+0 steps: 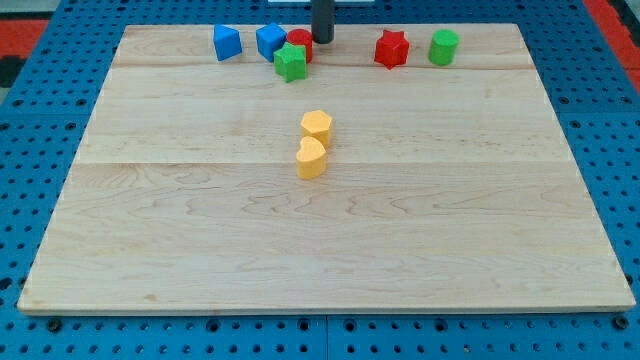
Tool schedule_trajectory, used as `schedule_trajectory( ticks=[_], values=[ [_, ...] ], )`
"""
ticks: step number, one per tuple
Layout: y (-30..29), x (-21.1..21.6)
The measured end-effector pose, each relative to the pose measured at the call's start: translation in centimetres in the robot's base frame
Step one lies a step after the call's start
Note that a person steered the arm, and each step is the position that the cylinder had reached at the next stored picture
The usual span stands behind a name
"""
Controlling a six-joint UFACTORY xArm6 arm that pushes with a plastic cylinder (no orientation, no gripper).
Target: Move the red circle and green star close to the blue cube
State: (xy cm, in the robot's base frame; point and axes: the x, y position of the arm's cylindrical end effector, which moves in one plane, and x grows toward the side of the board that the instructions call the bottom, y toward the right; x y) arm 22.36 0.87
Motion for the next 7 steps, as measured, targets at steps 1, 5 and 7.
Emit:
schedule_trajectory(
  ticks=[1,5,7],
  values=[
    [2.2,1.4],
    [-19.5,10.5],
    [-13.5,5.1]
  ],
)
